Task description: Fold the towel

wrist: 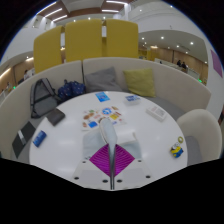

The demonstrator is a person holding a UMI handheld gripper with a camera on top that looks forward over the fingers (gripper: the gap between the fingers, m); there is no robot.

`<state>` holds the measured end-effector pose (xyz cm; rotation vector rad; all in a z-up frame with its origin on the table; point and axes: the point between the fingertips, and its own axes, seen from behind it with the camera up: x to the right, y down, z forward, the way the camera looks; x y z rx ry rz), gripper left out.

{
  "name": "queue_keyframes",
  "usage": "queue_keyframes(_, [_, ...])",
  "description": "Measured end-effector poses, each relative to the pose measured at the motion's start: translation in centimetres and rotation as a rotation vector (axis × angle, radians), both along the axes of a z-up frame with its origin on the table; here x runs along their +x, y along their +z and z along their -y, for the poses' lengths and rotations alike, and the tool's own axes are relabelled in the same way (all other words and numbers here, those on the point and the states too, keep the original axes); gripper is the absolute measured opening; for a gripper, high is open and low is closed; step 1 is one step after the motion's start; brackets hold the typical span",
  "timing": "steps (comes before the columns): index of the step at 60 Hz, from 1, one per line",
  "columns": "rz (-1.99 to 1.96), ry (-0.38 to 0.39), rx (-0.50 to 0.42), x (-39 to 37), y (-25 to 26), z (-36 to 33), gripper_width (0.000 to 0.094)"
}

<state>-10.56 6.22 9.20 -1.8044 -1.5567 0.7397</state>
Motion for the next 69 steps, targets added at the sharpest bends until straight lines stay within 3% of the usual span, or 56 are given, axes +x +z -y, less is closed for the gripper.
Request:
queue_keyframes(10, [0.095, -0.016, 0.083, 1.0, -6.6, -6.1, 0.0046])
queue_keyframes(13, [0.111, -0.019, 0.095, 1.4, -7.6, -7.2, 0.0128])
queue_keyframes(20, [0.154, -0.049, 0.084, 3.4, -7.4, -8.6, 0.0902])
queue_keyframes(22, [0.146, -0.060, 0.080, 4.2, -6.3, -8.8, 0.0833])
queue_keyframes(26, [0.124, -0.076, 0.059, 6.4, -3.0, -8.5, 0.0882])
queue_keyframes(48, [0.128, -0.046, 0.010, 25.1, 17.3, -1.0, 0.0865])
queue_keyframes(57, [0.110, -0.027, 0.043, 28.2, 19.5, 0.1, 0.0866])
queue_keyframes(69, [0.117, -0.028, 0.026, 28.9, 18.7, 1.1, 0.0866])
